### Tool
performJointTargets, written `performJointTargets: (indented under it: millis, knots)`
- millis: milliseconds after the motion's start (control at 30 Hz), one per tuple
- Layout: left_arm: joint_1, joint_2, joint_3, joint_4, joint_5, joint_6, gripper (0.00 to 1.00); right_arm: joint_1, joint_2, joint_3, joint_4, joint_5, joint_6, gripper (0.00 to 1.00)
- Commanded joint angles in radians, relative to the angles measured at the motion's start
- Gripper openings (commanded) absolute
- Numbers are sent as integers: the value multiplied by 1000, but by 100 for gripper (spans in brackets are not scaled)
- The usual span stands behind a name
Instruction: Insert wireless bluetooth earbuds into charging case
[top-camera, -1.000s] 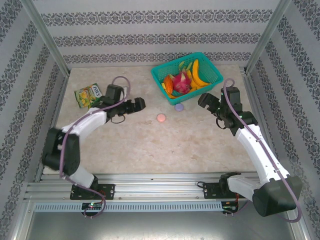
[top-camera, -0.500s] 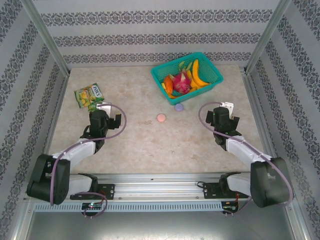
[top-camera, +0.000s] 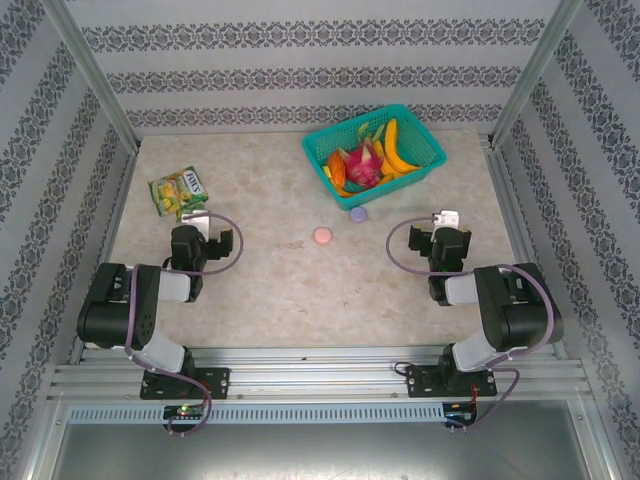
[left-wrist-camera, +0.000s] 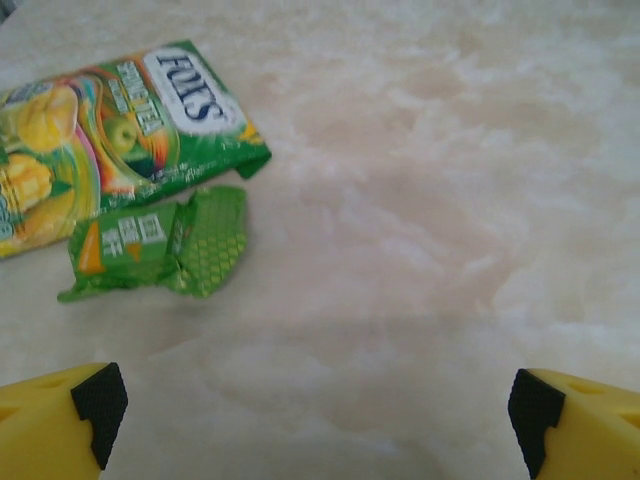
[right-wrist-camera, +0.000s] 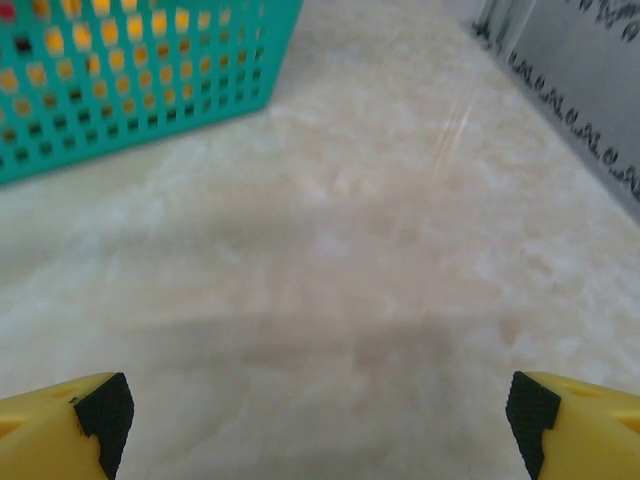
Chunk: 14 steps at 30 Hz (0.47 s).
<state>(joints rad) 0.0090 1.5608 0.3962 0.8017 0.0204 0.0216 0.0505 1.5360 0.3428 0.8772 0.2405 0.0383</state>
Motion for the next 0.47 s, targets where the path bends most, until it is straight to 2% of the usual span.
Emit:
performJointTargets:
  millis: [0,167,233,433]
  knots:
    - [14,2,22,20,69,-27,100,8,-30,24,47,-27,4,98]
    - [14,4,21,26,68,-26,100,10,-25,24,59,-22,5,98]
    - [15,5,23,23,67,-26,100,-12,-20,37,36,-66,19,98]
    - [14,3,23,20,64,-26,100,-17,-28,24,49,-93,12,98]
